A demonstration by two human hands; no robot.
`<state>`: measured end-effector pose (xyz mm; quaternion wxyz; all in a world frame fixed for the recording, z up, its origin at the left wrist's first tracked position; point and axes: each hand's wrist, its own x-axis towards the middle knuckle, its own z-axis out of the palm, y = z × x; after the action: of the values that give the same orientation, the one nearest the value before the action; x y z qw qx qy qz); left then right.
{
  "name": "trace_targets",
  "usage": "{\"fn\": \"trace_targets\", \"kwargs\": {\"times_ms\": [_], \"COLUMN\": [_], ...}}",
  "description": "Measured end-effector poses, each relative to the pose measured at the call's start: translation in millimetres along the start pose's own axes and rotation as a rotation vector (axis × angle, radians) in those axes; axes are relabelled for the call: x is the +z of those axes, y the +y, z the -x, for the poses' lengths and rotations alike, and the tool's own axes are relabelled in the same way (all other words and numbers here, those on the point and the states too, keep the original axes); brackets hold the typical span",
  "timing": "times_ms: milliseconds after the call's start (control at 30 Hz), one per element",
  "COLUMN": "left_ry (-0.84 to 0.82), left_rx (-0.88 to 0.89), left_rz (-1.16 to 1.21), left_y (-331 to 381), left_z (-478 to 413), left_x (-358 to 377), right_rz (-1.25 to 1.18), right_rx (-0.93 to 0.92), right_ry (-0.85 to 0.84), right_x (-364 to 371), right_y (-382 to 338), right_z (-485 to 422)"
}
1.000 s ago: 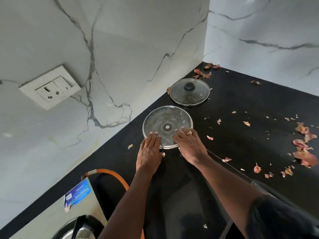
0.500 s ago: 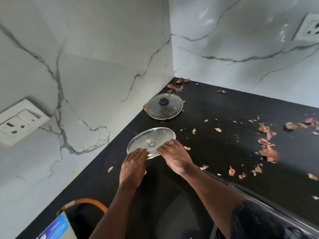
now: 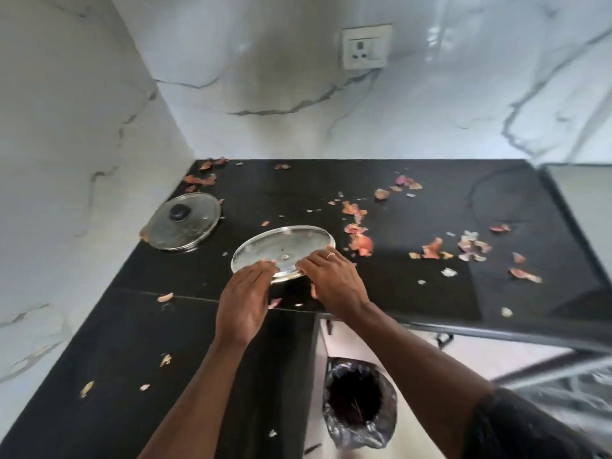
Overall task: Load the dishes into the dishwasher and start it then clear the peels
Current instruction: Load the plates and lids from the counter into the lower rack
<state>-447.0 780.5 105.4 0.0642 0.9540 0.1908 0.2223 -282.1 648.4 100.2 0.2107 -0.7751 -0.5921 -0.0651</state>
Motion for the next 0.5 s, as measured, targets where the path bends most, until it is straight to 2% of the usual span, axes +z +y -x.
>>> {"fn": "trace_targets", "kwargs": {"times_ms": [267,500], "left_ry": [-0.027,-0.088], "left_rx": [0.39,0.704], "left_rz": [0.15,0.316], "left_y": [174.2,361.6], "left_z": [-73.6,-76.4], "left_x": [58.1,95.2], "right_rz": [0.114,0.269], "right_rx": [0.426,0.768], "right_ry": [0.267,0.422], "right_x": [-93.5,-179.0], "right_y": [101.0,147.0], "right_z": [145.6,309.1]}}
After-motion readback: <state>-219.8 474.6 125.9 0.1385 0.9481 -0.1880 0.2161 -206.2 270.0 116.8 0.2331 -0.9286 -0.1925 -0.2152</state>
